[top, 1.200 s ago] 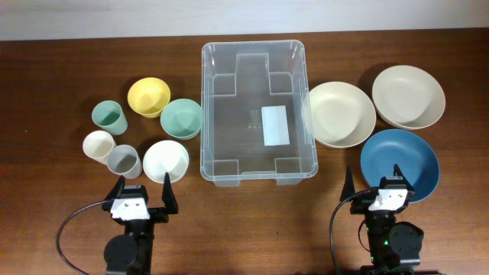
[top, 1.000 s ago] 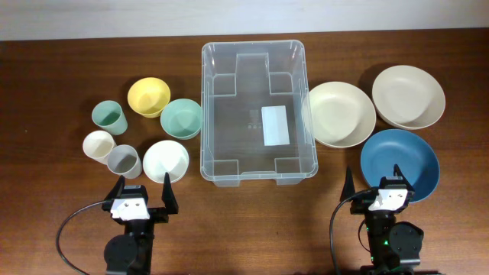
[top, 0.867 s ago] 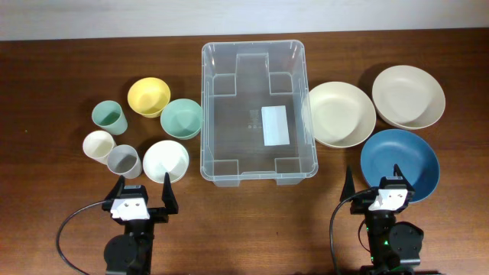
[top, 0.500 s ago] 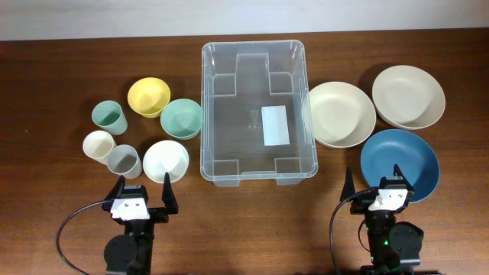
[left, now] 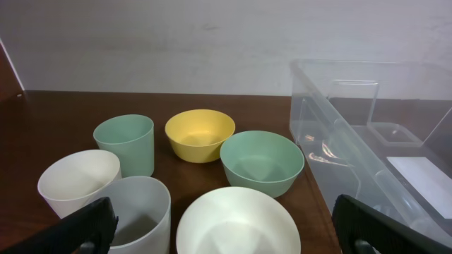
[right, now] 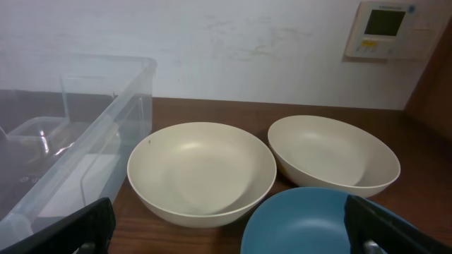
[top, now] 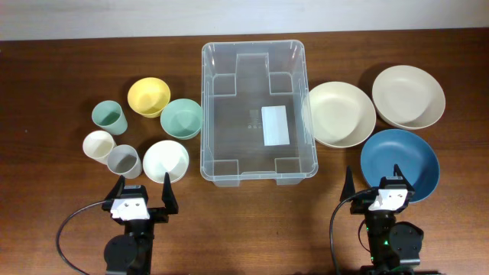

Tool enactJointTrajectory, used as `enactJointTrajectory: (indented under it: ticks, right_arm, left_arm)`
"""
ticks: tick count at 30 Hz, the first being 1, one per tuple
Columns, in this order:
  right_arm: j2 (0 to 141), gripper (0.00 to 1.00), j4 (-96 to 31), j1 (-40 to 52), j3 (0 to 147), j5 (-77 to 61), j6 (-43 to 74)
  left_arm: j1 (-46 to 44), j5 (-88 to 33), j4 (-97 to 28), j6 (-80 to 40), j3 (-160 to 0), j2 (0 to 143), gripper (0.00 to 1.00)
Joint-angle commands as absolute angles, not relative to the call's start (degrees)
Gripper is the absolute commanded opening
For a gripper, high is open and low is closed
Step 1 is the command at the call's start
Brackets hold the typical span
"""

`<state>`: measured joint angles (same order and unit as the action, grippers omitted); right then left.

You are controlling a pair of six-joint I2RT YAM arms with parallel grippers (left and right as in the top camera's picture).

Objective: Pack container
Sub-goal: 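Raise the right gripper and move it toward the cream bowls on the right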

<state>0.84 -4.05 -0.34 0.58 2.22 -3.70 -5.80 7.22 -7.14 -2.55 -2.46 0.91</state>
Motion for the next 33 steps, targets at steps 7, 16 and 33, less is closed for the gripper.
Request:
enactJointTrajectory:
  ticks: [7, 16, 33]
  right_arm:
    - [0.4, 0.99, -4.5, -0.4, 0.3, 2.1, -4.1]
    - [0.4, 0.99, -4.1, -0.4, 0.3, 3.3, -4.3]
    - [0.4, 0.99, 28.5, -0.4, 0.3, 14.0, -7.3]
  left_arm:
    - [-5.5, 6.6, -7.1, -1.4, -1.9, 1.0, 1.0]
    - [-5.5, 6.6, -7.1, -1.4, -1.9, 1.0, 0.99]
    - [-5.5, 6.6, -7.1, -1.4, -1.9, 1.0, 0.99]
